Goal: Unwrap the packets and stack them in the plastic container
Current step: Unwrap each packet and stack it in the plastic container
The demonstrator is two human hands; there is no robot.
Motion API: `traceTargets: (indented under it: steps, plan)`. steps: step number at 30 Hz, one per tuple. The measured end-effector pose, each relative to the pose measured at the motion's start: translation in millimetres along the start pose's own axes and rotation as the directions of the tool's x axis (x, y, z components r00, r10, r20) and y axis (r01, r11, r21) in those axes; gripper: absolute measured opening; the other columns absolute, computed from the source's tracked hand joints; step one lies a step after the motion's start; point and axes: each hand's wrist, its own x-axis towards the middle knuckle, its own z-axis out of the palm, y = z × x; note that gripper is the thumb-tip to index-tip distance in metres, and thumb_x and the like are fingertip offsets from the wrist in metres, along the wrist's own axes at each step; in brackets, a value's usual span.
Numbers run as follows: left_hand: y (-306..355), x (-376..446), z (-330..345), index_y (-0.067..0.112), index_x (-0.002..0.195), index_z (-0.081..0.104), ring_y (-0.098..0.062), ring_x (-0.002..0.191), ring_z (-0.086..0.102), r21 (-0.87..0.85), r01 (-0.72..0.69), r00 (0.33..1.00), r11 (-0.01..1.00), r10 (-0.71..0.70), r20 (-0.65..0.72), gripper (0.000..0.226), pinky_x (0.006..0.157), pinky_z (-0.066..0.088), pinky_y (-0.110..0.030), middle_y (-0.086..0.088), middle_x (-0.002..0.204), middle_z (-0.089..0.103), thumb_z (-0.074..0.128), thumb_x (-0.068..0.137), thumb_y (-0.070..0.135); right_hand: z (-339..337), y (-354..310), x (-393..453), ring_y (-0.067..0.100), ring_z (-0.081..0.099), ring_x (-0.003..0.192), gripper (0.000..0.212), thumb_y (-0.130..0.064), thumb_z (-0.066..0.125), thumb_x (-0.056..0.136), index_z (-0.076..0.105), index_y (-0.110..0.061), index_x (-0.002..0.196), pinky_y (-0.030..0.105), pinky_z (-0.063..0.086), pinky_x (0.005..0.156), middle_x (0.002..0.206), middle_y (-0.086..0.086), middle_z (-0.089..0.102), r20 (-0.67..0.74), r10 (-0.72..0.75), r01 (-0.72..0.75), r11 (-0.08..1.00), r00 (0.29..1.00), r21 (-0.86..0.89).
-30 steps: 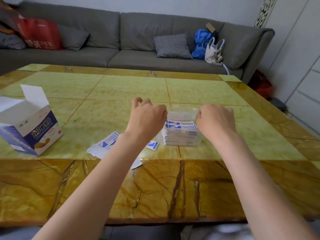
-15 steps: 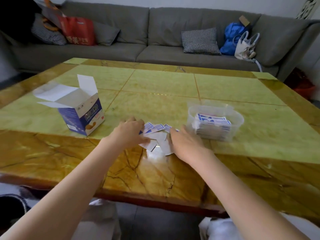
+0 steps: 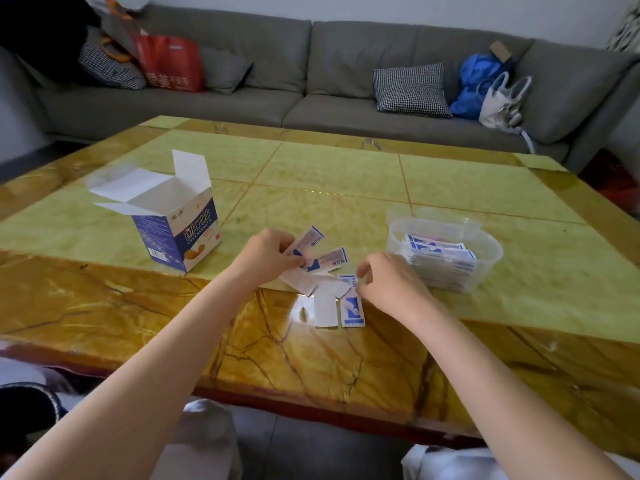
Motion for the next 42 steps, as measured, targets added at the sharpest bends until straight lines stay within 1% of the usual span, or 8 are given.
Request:
traceTargets:
  steps: [6,10,15,20,24,30,37,42]
  plan:
    - [11,-13,-5,0.011,0.093,0.065,-0.024,0.077,0.059,0.251,-0.272,0.954,0.929,0.294,-0.053,0.01,0.063,0.043,-0.031,-0.004,0.083,0.064,0.058,0.086,0.013,1,-13,-3,0.014,0.04,0.126,0.059,-0.033,0.053,0.091,0.027,-0.021,0.143,0.03,0.042,0.098,0.148,-0.004,0.024,-0.078,-0.446,0.431,0.889,0.892,-0.155]
    - [18,-19,6,0.007,0.095,0.064,-0.026,0.085,0.06,0.343,-0.401,0.904,0.849,0.428,-0.003,0.013,0.073,0.048,-0.038,-0.009,0.088,0.064,0.054,0.087,0.011,15,-17,3,0.02,0.062,0.094,0.046,-0.051,0.044,0.091,0.049,-0.018,0.122,0.033,0.053,0.072,0.108,0.002,0.063,-0.144,-0.373,0.356,0.925,0.917,-0.131]
    - [11,-19,-2,0.01,0.094,0.066,-0.02,0.081,0.054,0.256,-0.438,0.881,0.862,0.468,-0.069,0.011,0.07,0.046,-0.034,-0.003,0.084,0.064,0.061,0.084,0.013,6,-17,6,0.021,0.05,0.057,0.042,-0.038,0.042,0.096,0.052,-0.014,0.064,0.029,0.036,0.05,0.057,0.0,0.049,-0.208,-0.377,0.373,0.926,0.902,-0.063]
    - [6,-18,-9,0.011,0.099,0.064,-0.021,0.08,0.059,0.248,-0.346,0.912,0.905,0.386,-0.135,0.014,0.067,0.047,-0.03,-0.004,0.091,0.066,0.061,0.085,0.011,-12,-11,4,0.008,0.05,0.06,0.018,-0.019,0.06,0.089,0.072,-0.006,0.085,0.011,0.038,0.06,0.079,0.002,0.066,-0.304,-0.286,0.345,0.924,0.909,0.162]
    - [10,-18,-18,0.014,0.095,0.065,-0.007,0.073,0.057,-0.025,-0.284,0.948,0.958,0.277,-0.157,0.022,0.06,0.046,-0.01,0.005,0.084,0.065,0.062,0.079,0.0,-18,-17,-1,0.01,0.052,0.094,0.012,-0.02,0.067,0.082,0.062,-0.016,0.072,0.025,0.042,0.085,0.103,-0.005,0.059,-0.184,-0.267,0.316,0.888,0.946,0.333]
    - [27,-23,-11,0.025,0.082,0.065,-0.022,0.082,0.061,-0.227,-0.306,0.951,0.925,0.309,-0.024,0.025,0.074,0.051,-0.038,-0.007,0.092,0.069,0.066,0.076,0.001,-21,-15,-4,0.018,0.053,0.072,0.008,-0.018,0.066,0.083,0.058,-0.015,0.08,0.023,0.038,0.057,0.08,0.0,0.06,-0.125,-0.271,0.294,0.924,0.954,0.244]
    - [36,-24,-7,0.024,0.079,0.063,-0.004,0.067,0.061,-0.412,-0.245,0.966,0.878,0.259,-0.022,0.021,0.066,0.05,-0.02,0.004,0.076,0.066,0.056,0.088,0.005,-28,3,-5,0.01,0.046,0.058,0.026,-0.017,0.075,0.076,0.05,-0.02,0.066,0.023,0.035,0.053,0.066,-0.004,0.055,0.04,-0.156,0.135,0.935,0.987,0.328]
    - [35,-28,4,0.016,0.116,0.059,-0.013,0.094,0.059,0.093,-0.313,0.948,0.945,0.305,0.091,0.026,0.078,0.047,-0.022,-0.002,0.113,0.064,0.046,0.095,0.021,-33,7,-17,0.014,0.053,0.07,0.029,-0.009,0.061,0.085,0.053,-0.02,0.111,0.022,0.038,0.052,0.08,-0.004,0.055,0.062,-0.236,0.242,0.963,0.97,-0.121]
